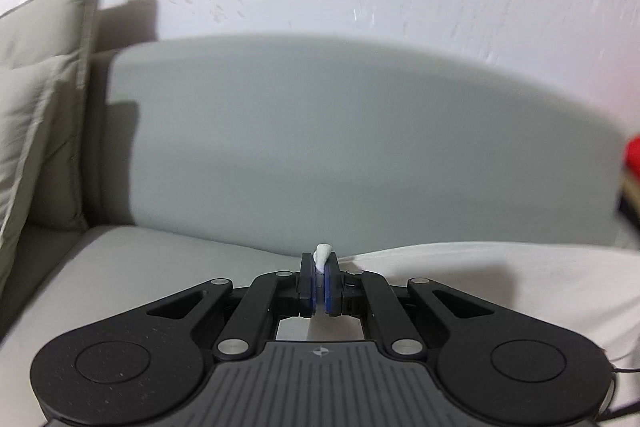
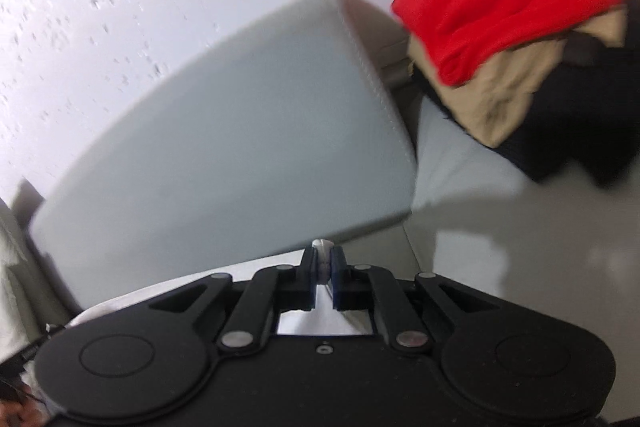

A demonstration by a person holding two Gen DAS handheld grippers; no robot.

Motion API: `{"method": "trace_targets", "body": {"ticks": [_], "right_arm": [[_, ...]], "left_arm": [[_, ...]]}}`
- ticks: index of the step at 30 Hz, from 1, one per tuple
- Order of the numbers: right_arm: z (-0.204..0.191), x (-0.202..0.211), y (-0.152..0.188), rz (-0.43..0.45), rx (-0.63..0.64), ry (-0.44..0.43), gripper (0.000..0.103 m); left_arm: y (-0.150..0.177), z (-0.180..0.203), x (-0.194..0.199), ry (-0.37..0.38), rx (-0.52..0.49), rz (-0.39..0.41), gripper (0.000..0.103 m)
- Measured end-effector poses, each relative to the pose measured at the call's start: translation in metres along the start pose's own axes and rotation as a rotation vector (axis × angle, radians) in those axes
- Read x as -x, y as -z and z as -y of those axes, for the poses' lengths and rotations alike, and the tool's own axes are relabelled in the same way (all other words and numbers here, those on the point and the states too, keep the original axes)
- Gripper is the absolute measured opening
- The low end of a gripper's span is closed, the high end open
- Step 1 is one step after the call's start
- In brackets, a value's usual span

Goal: Fold clothes

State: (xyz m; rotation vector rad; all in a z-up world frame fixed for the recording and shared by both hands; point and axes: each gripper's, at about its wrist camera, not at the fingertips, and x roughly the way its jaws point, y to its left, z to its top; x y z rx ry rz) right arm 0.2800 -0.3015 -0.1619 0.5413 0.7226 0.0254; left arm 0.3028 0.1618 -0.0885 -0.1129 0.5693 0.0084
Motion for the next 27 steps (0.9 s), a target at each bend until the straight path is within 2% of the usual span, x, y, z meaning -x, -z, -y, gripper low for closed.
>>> {"method": "trace_targets", "body": {"ticks": [5, 7, 10, 13, 15, 17, 22, 24, 27], "right_arm": [[0.009, 0.097, 0.025, -0.014, -0.099, -0.03, 0.007], [0.015, 0.127, 0.038, -0.03, -0.117, -0.043, 0.007], [0.024, 0.158, 0.081, -0.071, -0.09, -0.022, 0.007], [0.035, 0.15, 0.125, -0.152, -0.081, 0.031, 0.007], [0.043, 0.14, 0.154, -0.202, -0.081, 0.073, 0.007], [0.047, 0.139, 0.172, -0.209, -0.081, 0.107, 0.006], [0.041, 0.161, 0.161, -0.118, -0.083, 0.079, 0.006], [0.034, 0.179, 0.155, -0.08, -0.068, 0.065, 0.006], [0.03, 0.199, 0.156, -0.058, -0.056, 0.055, 0.006]], "left_arm": [[0.024, -0.017, 0.078, 0.069, 0.148, 0.006, 0.003], [0.04, -0.018, 0.098, 0.058, 0.166, -0.027, 0.003], [0.079, -0.007, 0.12, -0.026, 0.072, -0.122, 0.003], [0.123, 0.009, 0.139, -0.092, -0.04, -0.204, 0.003], [0.143, 0.02, 0.147, -0.144, -0.117, -0.213, 0.003], [0.156, 0.024, 0.154, -0.178, -0.137, -0.208, 0.003], [0.147, 0.001, 0.179, -0.155, -0.027, -0.148, 0.003], [0.147, -0.004, 0.196, -0.15, -0.015, -0.125, 0.003], [0.156, -0.01, 0.202, -0.144, -0.023, -0.162, 0.003]]}}
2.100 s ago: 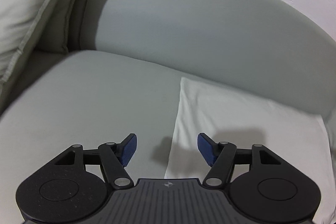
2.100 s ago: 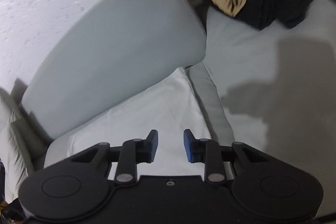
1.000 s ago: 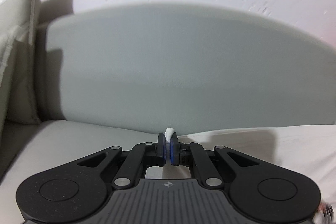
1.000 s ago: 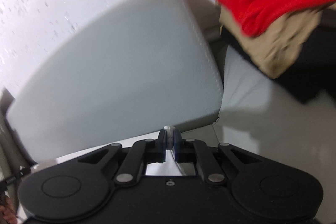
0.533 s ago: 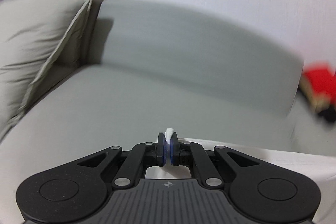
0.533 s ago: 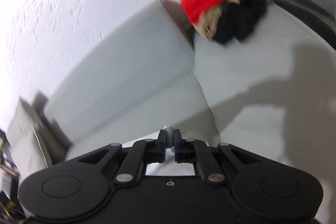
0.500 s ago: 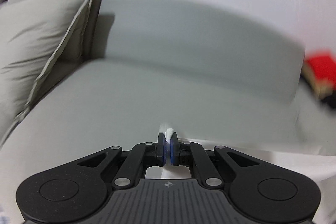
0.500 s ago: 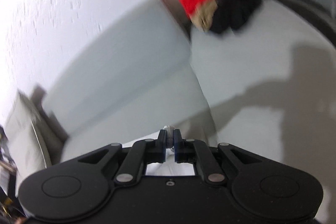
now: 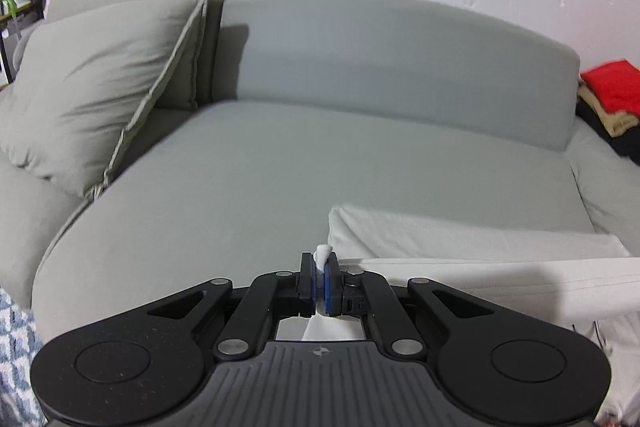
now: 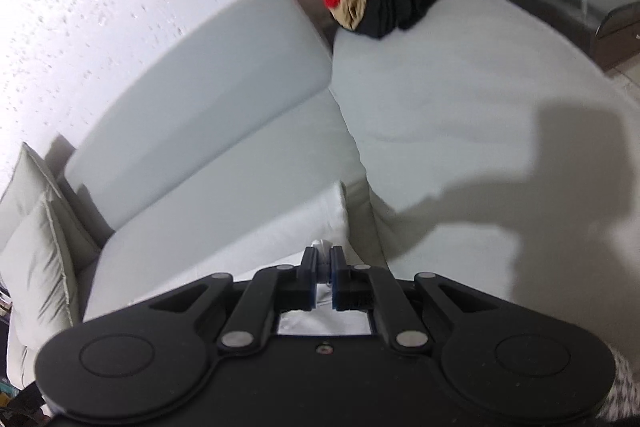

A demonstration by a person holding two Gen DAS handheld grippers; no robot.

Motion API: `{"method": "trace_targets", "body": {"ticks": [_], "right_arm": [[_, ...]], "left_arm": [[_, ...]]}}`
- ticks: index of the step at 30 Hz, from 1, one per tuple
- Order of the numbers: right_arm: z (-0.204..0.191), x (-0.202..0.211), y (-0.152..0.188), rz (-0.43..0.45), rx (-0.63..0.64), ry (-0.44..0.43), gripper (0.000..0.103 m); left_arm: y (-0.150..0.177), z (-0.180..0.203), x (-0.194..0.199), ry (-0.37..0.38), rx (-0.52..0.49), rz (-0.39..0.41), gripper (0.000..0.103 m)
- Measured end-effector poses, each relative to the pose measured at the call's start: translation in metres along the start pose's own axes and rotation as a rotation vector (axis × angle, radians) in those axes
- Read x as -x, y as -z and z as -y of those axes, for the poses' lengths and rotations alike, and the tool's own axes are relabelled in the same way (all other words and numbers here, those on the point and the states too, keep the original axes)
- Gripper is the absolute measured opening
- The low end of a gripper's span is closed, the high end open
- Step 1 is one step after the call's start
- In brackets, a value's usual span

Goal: Fold clothes

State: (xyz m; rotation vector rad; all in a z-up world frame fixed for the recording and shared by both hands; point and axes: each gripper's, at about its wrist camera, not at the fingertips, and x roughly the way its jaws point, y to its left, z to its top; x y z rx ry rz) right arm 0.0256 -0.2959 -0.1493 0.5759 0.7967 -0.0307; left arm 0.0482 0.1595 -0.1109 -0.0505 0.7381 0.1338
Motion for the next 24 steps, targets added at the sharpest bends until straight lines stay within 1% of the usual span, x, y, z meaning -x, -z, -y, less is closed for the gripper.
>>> {"method": "trace_targets", "body": {"ticks": [2, 4, 6, 7, 8, 9, 10, 12, 13, 14, 15, 17, 18, 19, 20, 21, 22, 23, 24], "right_arm": [[0.007, 0.003, 0.008, -0.021, 0.014, 0.014, 0.006], [0.008, 0.001, 0.018, -0.065, 0.03, 0.054, 0.006], [0.014, -0.015, 0.024, -0.13, 0.045, 0.093, 0.007], [0.016, -0.021, 0.027, -0.156, 0.046, 0.1, 0.008], [0.018, -0.021, 0.028, -0.168, 0.038, 0.097, 0.011], [0.019, -0.018, 0.028, -0.173, 0.028, 0.087, 0.015], [0.019, -0.013, 0.027, -0.174, 0.02, 0.074, 0.016], [0.016, 0.005, 0.022, -0.161, 0.02, 0.031, 0.025], [0.014, 0.015, 0.02, -0.15, 0.028, 0.009, 0.027], [0.011, 0.023, 0.018, -0.141, 0.038, -0.009, 0.033], [0.008, 0.03, 0.016, -0.133, 0.047, -0.022, 0.038], [0.003, 0.033, 0.014, -0.134, 0.061, -0.052, 0.043], [-0.001, 0.028, 0.015, -0.15, 0.065, -0.063, 0.043], [-0.005, 0.019, 0.018, -0.173, 0.071, -0.073, 0.042], [-0.011, 0.008, 0.019, -0.204, 0.083, -0.079, 0.034], [-0.018, -0.006, 0.021, -0.248, 0.099, -0.077, 0.014], [-0.027, -0.021, 0.025, -0.297, 0.113, -0.072, 0.005], [-0.035, -0.034, 0.028, -0.336, 0.131, -0.061, 0.005], [-0.044, -0.045, 0.028, -0.365, 0.153, -0.044, 0.005]], "left_arm": [[0.014, 0.001, -0.003, -0.007, -0.028, -0.045, 0.003], [0.028, 0.004, -0.014, -0.027, -0.053, -0.114, 0.004], [0.037, 0.006, -0.019, -0.059, -0.047, -0.161, 0.007], [0.04, 0.007, -0.019, -0.072, -0.043, -0.175, 0.012], [0.04, 0.004, -0.011, -0.075, -0.034, -0.163, 0.017], [0.039, 0.002, 0.001, -0.068, -0.023, -0.147, 0.018], [0.038, 0.0, 0.013, -0.062, -0.012, -0.131, 0.022], [0.033, -0.006, 0.034, -0.053, -0.002, -0.095, 0.025], [0.03, -0.011, 0.042, -0.048, -0.001, -0.076, 0.025], [0.026, -0.015, 0.046, -0.039, -0.001, -0.057, 0.029], [0.024, -0.016, 0.049, -0.022, 0.0, -0.044, 0.03], [0.02, -0.01, 0.046, 0.036, 0.003, -0.033, 0.031], [0.018, -0.005, 0.043, 0.067, -0.004, -0.032, 0.03], [0.017, 0.005, 0.035, 0.104, -0.03, -0.039, 0.029], [0.015, 0.015, 0.026, 0.14, -0.058, -0.047, 0.027], [0.012, 0.027, 0.013, 0.172, -0.092, -0.061, 0.024], [0.009, 0.039, 0.001, 0.202, -0.123, -0.078, 0.023], [0.005, 0.049, -0.012, 0.22, -0.141, -0.102, 0.017], [0.0, 0.058, -0.024, 0.229, -0.159, -0.112, 0.017]]}}
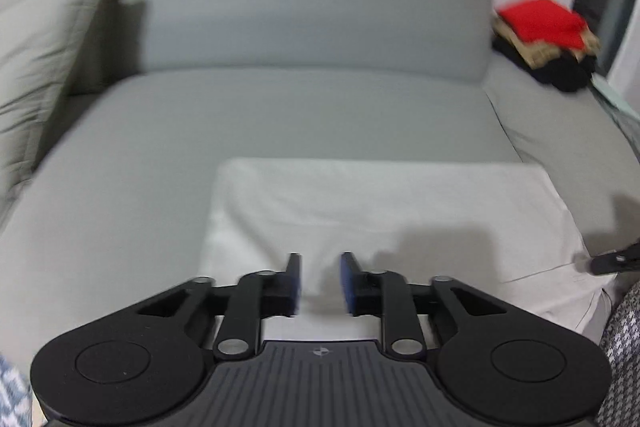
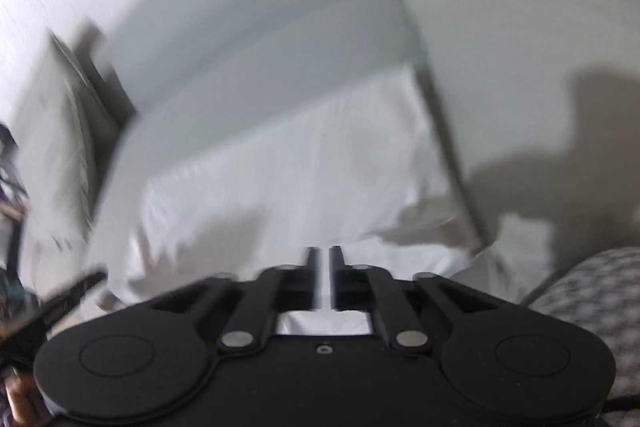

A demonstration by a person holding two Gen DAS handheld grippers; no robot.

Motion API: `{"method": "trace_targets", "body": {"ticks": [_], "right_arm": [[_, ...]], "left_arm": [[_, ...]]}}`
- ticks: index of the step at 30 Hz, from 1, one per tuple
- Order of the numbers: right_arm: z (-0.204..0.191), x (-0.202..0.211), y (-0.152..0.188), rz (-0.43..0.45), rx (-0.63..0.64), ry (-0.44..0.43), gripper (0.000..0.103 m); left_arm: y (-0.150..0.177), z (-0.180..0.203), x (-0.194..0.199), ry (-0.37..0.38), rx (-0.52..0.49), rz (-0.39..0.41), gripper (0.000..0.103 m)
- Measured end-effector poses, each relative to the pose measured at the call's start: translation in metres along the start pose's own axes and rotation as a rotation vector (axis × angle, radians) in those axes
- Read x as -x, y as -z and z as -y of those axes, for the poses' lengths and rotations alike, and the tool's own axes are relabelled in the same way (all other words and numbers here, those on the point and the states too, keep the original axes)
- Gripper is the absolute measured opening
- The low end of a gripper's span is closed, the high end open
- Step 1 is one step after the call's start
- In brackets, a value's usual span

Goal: Fold clothes

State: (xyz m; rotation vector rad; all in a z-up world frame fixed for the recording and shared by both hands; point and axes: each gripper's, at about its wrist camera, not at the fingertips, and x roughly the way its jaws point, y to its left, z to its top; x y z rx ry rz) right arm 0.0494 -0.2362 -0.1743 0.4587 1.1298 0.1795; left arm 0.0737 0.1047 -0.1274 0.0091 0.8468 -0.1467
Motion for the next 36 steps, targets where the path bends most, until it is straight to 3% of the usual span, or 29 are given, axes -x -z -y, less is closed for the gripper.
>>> {"method": "trace_targets", "body": {"ticks": [4, 7, 10, 14, 17, 20, 25, 30, 33, 34, 36], "right_arm": [[-0.013, -0.027, -0.026, -0.008, 0.03, 0.11, 0.009], [-0.003, -0.048, -0.036, -0.076, -0.03, 0.173, 0.009], [0.008, -0.045, -0.024, -0.125, -0.063, 0.133, 0.009], [0.017, -0.019, 0.017, -0.325, -0.103, -0.02, 0.009], [0.02, 0.019, 0.045, -0.249, -0.043, 0.0, 0.013], [0.037, 0.036, 0.044, -0.139, -0.094, -0.034, 0.018], [0.038, 0.035, 0.027, 0.006, -0.112, -0.055, 0.018], [0.017, 0.011, 0.011, 0.052, -0.01, -0.004, 0.019], [0.006, -0.01, 0.011, 0.052, 0.083, 0.057, 0.019], [0.005, -0.017, 0.015, 0.038, 0.112, 0.098, 0.019], [0.005, -0.028, 0.022, 0.019, 0.159, 0.167, 0.017]], "left_arm": [[-0.017, 0.013, -0.04, -0.004, -0.063, -0.063, 0.017], [-0.01, 0.021, -0.057, -0.011, -0.129, -0.144, 0.016], [0.019, 0.019, -0.049, 0.04, -0.145, -0.265, 0.004], [0.062, 0.011, 0.016, 0.125, -0.196, -0.255, 0.005], [0.079, -0.006, 0.059, 0.156, -0.127, -0.171, 0.01], [0.076, -0.02, 0.076, 0.154, -0.005, -0.06, 0.012], [0.059, -0.007, 0.055, 0.061, 0.031, -0.026, 0.013], [0.049, 0.017, 0.023, -0.089, -0.07, 0.017, 0.017], [0.051, 0.017, -0.009, -0.192, -0.093, -0.082, 0.02], [0.053, 0.01, -0.015, -0.242, -0.066, -0.143, 0.018], [0.058, -0.007, -0.01, -0.275, -0.025, -0.181, 0.017]]}}
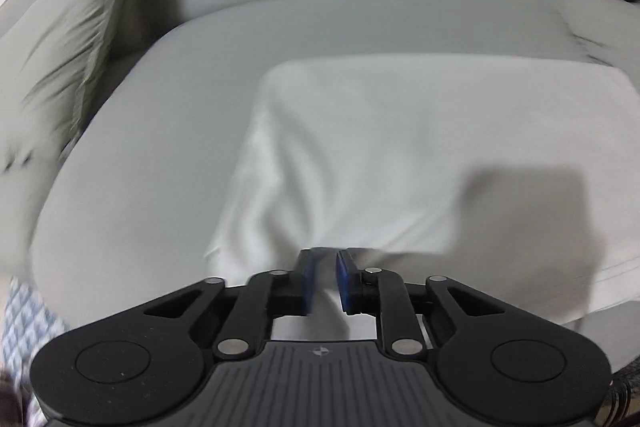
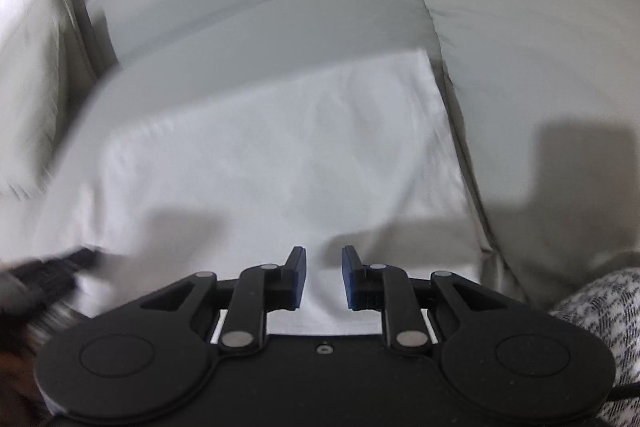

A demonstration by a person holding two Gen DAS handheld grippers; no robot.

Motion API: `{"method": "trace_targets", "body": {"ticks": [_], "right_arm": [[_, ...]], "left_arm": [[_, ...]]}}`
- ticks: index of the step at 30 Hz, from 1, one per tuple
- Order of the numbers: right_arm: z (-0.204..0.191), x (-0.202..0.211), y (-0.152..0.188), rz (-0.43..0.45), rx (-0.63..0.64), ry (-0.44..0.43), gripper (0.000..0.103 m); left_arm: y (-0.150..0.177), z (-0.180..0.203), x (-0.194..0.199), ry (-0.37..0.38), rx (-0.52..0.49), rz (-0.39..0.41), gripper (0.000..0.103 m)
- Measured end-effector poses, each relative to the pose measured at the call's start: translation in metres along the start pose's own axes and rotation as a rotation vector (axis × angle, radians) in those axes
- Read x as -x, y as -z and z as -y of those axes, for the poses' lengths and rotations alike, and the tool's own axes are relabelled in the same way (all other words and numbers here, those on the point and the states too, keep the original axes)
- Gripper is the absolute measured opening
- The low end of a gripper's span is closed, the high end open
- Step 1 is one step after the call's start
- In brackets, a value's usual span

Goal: Fold clothes

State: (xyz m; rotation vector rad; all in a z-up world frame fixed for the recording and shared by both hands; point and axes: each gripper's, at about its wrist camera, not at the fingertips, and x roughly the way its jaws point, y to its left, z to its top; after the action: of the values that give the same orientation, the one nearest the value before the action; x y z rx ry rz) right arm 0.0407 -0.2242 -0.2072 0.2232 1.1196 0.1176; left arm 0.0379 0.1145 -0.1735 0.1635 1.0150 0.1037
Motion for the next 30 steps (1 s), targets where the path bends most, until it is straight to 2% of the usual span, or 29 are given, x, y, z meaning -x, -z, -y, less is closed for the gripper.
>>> {"method": "trace_targets", "body": {"ticks": [3, 5, 7, 8, 10, 12, 14, 16, 17, 18, 21, 23, 25, 27, 28, 29, 30], "right_arm": [[0.012, 0.009, 0.013, -0.033, -0.013, 0.054, 0.018], [0.023, 0.016, 0.018, -0.085, -0.048, 0.094, 0.022], [0.036, 0.023, 0.021, -0.109, -0.094, 0.086, 0.022], [0.042, 0.03, 0.021, -0.091, -0.115, 0.058, 0.022], [0.048, 0.047, 0.018, -0.017, -0.142, 0.009, 0.029], [0.054, 0.063, 0.011, 0.088, -0.179, -0.042, 0.044], [0.058, 0.069, 0.003, 0.186, -0.211, -0.071, 0.044], [0.061, 0.07, -0.006, 0.271, -0.239, -0.092, 0.036], [0.062, 0.067, -0.011, 0.301, -0.248, -0.1, 0.025], [0.062, 0.062, -0.016, 0.324, -0.257, -0.11, 0.019], [0.065, 0.036, -0.031, 0.346, -0.32, -0.135, 0.018], [0.066, 0.01, -0.038, 0.312, -0.359, -0.126, 0.018], [0.073, -0.008, -0.037, 0.264, -0.402, -0.06, 0.018], [0.083, -0.023, -0.034, 0.214, -0.448, 0.022, 0.002], [0.088, -0.026, -0.031, 0.196, -0.466, 0.067, 0.006], [0.093, -0.024, -0.028, 0.184, -0.478, 0.117, 0.0], [0.098, -0.022, -0.025, 0.174, -0.491, 0.131, 0.0]], "left_arm": [[0.007, -0.028, 0.002, -0.091, 0.033, -0.075, 0.012], [0.008, -0.047, 0.006, -0.061, 0.089, -0.081, 0.011], [0.007, -0.06, 0.015, -0.038, 0.122, -0.051, 0.013], [0.006, -0.062, 0.022, -0.041, 0.123, -0.017, 0.013], [0.001, -0.064, 0.033, -0.037, 0.123, 0.055, 0.013], [-0.007, -0.061, 0.04, -0.005, 0.127, 0.121, 0.013], [-0.018, -0.054, 0.041, 0.035, 0.13, 0.173, 0.013], [-0.032, -0.044, 0.039, 0.074, 0.127, 0.21, 0.013], [-0.04, -0.038, 0.036, 0.095, 0.122, 0.224, 0.013], [-0.048, -0.03, 0.033, 0.116, 0.115, 0.238, 0.013], [-0.066, -0.006, 0.013, 0.164, 0.073, 0.262, 0.013], [-0.073, 0.011, -0.01, 0.162, 0.035, 0.231, 0.019], [-0.073, 0.016, -0.032, 0.117, 0.044, 0.156, 0.018], [-0.069, 0.012, -0.053, 0.054, 0.082, 0.068, 0.018], [-0.065, 0.005, -0.055, 0.041, 0.108, 0.065, 0.021], [-0.062, -0.001, -0.053, 0.034, 0.12, 0.071, 0.021], [-0.061, -0.005, -0.051, 0.022, 0.123, 0.07, 0.021]]}}
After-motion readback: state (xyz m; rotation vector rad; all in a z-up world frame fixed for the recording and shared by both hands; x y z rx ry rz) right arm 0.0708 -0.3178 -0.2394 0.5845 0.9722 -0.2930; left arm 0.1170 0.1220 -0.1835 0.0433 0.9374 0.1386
